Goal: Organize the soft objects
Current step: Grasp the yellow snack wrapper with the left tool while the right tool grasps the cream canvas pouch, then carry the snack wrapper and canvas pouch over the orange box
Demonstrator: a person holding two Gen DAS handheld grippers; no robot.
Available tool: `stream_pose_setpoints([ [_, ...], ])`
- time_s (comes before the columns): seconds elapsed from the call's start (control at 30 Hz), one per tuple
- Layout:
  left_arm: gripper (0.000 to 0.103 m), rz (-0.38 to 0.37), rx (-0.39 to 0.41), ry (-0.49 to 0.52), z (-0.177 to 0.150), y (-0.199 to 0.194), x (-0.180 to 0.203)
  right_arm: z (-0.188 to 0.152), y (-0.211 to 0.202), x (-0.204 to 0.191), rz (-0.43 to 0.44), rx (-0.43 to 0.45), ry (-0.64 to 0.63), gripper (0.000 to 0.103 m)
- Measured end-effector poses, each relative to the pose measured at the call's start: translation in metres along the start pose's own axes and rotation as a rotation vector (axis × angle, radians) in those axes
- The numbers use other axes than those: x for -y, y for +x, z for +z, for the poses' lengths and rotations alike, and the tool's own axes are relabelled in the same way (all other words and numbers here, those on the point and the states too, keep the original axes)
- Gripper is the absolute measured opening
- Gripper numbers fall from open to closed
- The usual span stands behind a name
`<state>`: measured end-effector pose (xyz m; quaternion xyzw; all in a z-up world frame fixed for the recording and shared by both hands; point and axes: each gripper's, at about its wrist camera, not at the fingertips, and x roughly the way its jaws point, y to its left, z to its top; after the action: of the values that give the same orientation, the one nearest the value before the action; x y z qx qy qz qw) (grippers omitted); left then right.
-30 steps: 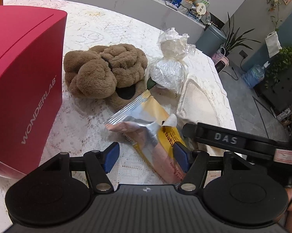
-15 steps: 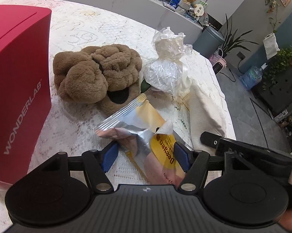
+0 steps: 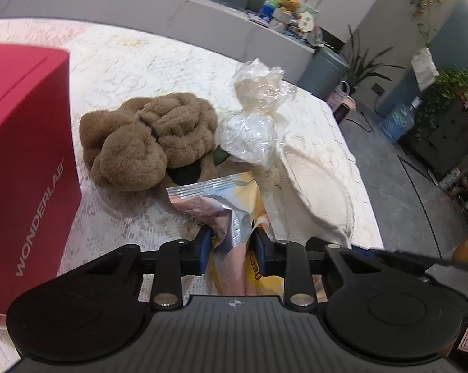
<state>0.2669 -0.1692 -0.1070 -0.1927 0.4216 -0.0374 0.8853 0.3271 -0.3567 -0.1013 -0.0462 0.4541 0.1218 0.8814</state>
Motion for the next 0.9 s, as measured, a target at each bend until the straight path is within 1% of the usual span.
stream_pose_setpoints([
  [0.07,0.029,-0.009,0.012,0.021,-0.001,-0.006,0.002,0.0,-0.01,-0.006,-0.03,0.019,-0.027,0.012],
  [0.17,0.028,-0.023,0.029,0.05,-0.002,-0.02,0.005,-0.004,-0.022,-0.007,-0.026,0.028,-0.004,0.012],
  [0.27,0.028,-0.031,0.042,0.085,-0.003,-0.039,0.008,-0.01,-0.042,-0.009,-0.036,0.054,0.018,0.012],
  [0.37,0.028,-0.044,0.049,0.128,-0.006,-0.062,0.011,-0.016,-0.067,-0.012,-0.028,0.084,0.048,0.012],
  [0.5,0.028,-0.055,0.075,0.213,-0.012,-0.094,0.009,-0.025,-0.1,-0.019,0.0,0.111,0.089,0.012],
  [0.7,0.028,-0.065,0.078,0.241,-0.018,-0.143,-0.012,-0.043,-0.142,-0.047,0.041,0.145,0.113,0.012],
  [0.9,0.028,-0.065,0.121,0.253,-0.02,-0.189,-0.041,-0.056,-0.178,-0.081,0.082,0.18,0.109,0.012],
])
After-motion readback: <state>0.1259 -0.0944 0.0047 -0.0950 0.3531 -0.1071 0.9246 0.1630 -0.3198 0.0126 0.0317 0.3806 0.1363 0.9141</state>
